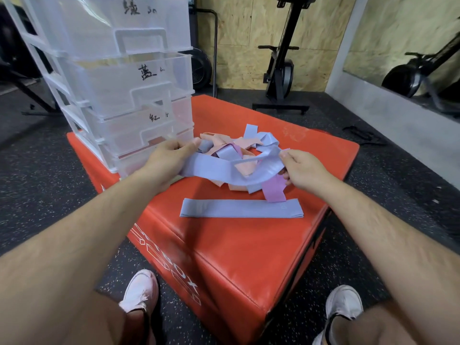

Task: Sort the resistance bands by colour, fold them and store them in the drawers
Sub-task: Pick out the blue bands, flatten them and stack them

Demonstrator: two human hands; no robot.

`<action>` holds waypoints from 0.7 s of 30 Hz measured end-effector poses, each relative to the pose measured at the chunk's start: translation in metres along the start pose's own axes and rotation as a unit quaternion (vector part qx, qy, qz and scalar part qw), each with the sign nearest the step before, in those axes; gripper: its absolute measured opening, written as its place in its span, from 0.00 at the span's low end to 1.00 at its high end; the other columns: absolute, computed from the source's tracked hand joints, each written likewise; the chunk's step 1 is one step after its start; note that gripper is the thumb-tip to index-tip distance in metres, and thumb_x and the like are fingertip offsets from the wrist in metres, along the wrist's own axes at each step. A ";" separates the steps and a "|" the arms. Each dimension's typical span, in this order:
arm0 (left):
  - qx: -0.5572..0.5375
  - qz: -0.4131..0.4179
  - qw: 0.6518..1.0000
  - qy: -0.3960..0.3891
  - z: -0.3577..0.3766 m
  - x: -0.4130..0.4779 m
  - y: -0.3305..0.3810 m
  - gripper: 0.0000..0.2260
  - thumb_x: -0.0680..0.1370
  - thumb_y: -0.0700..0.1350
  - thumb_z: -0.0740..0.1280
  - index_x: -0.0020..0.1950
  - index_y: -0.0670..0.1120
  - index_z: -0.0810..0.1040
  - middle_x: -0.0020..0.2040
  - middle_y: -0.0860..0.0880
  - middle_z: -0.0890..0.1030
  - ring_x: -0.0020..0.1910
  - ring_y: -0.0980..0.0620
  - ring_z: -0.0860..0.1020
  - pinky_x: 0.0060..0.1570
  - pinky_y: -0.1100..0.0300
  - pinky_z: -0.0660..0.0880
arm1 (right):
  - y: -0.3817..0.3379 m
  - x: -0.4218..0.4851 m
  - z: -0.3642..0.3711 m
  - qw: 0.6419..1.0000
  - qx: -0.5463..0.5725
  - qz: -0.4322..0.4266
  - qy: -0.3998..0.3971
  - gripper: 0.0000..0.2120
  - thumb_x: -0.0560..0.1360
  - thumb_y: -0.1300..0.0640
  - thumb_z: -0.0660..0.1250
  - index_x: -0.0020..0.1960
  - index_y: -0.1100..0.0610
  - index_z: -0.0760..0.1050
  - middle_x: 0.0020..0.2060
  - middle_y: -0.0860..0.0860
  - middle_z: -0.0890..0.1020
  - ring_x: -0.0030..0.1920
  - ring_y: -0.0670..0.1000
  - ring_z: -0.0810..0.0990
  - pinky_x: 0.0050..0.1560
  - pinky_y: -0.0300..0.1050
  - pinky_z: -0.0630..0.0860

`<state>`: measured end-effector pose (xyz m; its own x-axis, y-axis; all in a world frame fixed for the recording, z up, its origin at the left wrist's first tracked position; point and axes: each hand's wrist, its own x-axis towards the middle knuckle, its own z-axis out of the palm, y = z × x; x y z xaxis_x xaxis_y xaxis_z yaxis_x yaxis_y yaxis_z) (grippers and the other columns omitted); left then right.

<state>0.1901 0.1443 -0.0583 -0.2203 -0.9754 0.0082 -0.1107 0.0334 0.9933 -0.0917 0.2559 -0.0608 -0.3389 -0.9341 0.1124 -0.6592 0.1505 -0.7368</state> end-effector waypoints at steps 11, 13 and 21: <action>-0.099 -0.064 0.991 -0.065 0.012 -0.031 -0.007 0.07 0.75 0.36 0.62 0.46 0.44 0.79 0.37 0.50 0.83 0.35 0.53 0.81 0.35 0.65 0.76 | 0.015 -0.026 -0.009 0.997 0.018 0.076 0.028 0.12 0.80 0.58 0.51 0.52 0.50 0.73 0.48 0.52 0.82 0.41 0.55 0.86 0.33 0.48 0.80; -0.093 -0.085 0.991 -0.051 0.013 -0.032 -0.009 0.10 0.69 0.37 0.59 0.40 0.41 0.81 0.38 0.45 0.81 0.36 0.48 0.78 0.40 0.59 0.74 | 0.016 -0.027 -0.013 0.986 0.096 0.137 0.024 0.13 0.78 0.61 0.53 0.45 0.47 0.73 0.47 0.55 0.82 0.46 0.60 0.86 0.32 0.49 0.79; -0.042 -0.076 0.995 0.040 0.003 -0.019 -0.035 0.16 0.71 0.26 0.58 0.53 0.34 0.79 0.40 0.40 0.78 0.36 0.44 0.73 0.36 0.57 0.74 | 0.028 -0.030 -0.026 0.918 0.303 0.253 0.027 0.07 0.79 0.66 0.60 0.48 0.59 0.76 0.41 0.53 0.79 0.38 0.51 0.77 0.35 0.43 0.73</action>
<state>0.1954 0.1624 -0.0937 -0.1285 -0.9823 -0.1365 -0.0549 -0.1304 0.9899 -0.1175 0.2967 -0.0671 -0.5422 -0.7746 -0.3256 0.0806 0.3377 -0.9378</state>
